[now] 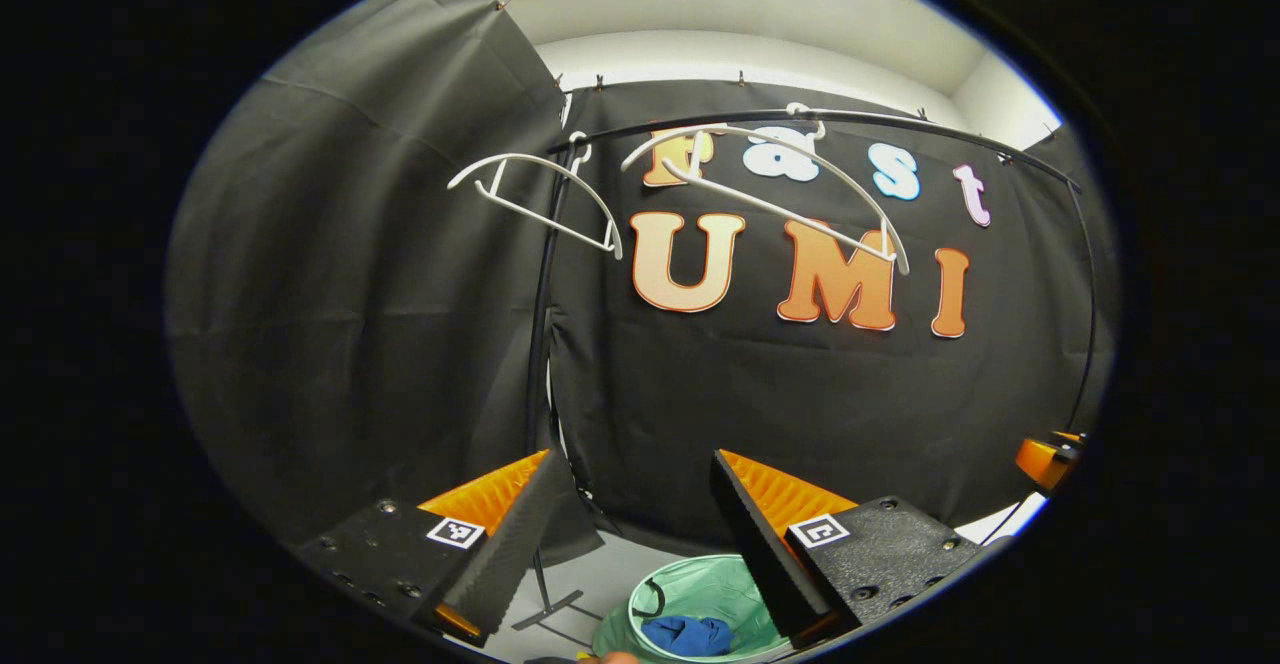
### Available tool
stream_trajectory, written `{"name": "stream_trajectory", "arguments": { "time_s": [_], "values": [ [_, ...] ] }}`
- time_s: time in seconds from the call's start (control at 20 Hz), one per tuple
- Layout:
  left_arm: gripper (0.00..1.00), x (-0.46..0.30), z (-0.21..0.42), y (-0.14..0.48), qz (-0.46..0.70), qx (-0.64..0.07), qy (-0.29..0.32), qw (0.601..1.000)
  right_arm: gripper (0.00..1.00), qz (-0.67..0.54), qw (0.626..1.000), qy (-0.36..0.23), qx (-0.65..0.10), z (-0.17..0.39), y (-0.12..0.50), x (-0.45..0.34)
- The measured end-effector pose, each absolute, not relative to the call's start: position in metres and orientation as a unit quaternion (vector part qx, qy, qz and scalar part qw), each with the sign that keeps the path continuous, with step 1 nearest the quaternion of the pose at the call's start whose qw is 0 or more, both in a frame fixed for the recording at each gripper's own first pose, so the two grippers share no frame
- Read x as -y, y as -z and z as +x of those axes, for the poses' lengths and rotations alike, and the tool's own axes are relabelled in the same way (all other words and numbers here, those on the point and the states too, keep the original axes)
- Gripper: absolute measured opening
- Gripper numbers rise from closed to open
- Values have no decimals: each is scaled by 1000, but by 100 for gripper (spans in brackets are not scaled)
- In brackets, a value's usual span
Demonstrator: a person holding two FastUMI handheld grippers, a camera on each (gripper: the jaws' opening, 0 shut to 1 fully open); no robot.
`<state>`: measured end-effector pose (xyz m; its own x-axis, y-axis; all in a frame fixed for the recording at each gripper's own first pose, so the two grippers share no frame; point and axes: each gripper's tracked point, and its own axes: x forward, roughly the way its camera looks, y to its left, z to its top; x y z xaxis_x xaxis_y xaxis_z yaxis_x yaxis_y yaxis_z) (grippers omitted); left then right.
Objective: Grasp the clothes on the hanger with both hands and then place them into the laundry hamper below.
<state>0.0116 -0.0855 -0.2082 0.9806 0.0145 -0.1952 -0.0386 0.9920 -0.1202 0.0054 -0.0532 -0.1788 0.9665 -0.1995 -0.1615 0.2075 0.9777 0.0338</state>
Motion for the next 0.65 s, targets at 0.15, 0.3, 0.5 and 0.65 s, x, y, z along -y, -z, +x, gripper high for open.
{"name": "stream_trajectory", "arguments": {
  "time_s": [0.15,0.3,0.5,0.65],
  "values": [
    [94,84,12,209,-62,-98,-15,993,98,28,991,102,-80,6,178,52],
    [94,83,11,210,-63,-98,-16,993,93,28,991,104,-82,7,181,53],
    [94,82,11,213,-66,-102,-17,992,100,30,990,104,-86,6,183,52],
    [94,81,11,214,-67,-103,-19,992,100,30,990,105,-85,7,182,54]
  ]
}}
